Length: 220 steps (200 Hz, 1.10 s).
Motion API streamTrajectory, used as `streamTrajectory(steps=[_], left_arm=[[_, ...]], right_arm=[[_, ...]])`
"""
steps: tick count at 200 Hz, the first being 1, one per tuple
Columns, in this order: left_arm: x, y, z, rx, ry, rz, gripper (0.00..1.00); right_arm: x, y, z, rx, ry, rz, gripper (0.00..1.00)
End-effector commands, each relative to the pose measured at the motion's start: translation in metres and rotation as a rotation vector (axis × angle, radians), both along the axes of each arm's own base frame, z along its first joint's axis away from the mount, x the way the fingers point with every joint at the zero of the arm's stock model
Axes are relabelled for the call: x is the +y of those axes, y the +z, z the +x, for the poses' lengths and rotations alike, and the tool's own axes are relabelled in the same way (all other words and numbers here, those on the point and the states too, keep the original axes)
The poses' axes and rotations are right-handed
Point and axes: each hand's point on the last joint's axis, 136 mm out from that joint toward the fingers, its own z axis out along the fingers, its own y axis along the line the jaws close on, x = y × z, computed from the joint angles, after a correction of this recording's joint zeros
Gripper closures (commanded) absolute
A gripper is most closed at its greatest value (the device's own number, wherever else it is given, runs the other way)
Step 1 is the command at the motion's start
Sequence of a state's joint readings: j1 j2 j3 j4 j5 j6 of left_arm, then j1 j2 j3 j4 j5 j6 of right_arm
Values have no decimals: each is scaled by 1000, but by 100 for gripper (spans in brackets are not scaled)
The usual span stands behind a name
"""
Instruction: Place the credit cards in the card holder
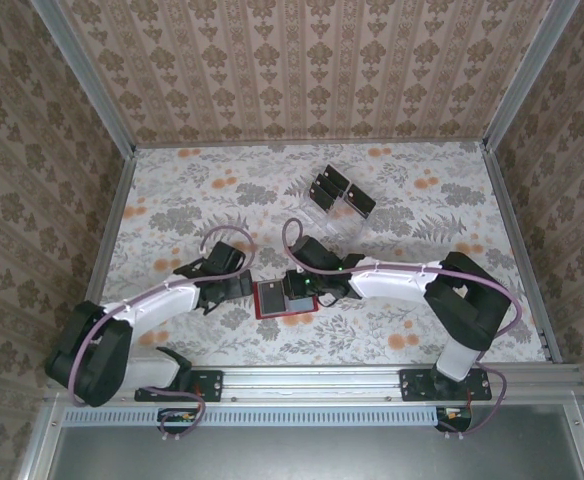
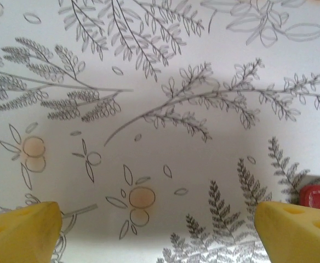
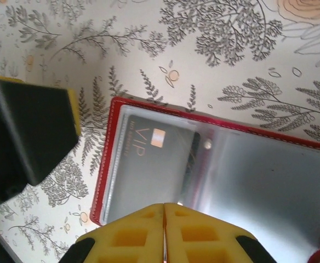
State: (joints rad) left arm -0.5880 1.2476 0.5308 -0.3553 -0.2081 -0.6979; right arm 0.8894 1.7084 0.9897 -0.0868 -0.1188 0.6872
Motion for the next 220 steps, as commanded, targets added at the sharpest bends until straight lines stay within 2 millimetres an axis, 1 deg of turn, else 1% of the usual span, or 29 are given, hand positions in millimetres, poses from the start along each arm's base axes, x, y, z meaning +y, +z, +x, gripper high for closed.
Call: streamTrajectory(steps=[1,50,94,134,183,220], left_arm=[[-1,-6,-11,24,-1,-13,0],[-2,-18,-20,45,0,2,0],[-4,-29,-21,67,-6,23,0],[-9,-37,-20,79,-18,29,0],[-13,-44,-19,92,-31,36,0],[-17,-44,-16,90,-40,37,0]], right_arm=[[1,-6,0,0,13,-36,92],[3,-26,2,20,12,-64,94],[5,-37,2,36,16,-78,94],[9,-40,2,49,20,-70,94],[20,-41,0,64,40,-53,95],[27,-39,-1,67,49,-41,95]])
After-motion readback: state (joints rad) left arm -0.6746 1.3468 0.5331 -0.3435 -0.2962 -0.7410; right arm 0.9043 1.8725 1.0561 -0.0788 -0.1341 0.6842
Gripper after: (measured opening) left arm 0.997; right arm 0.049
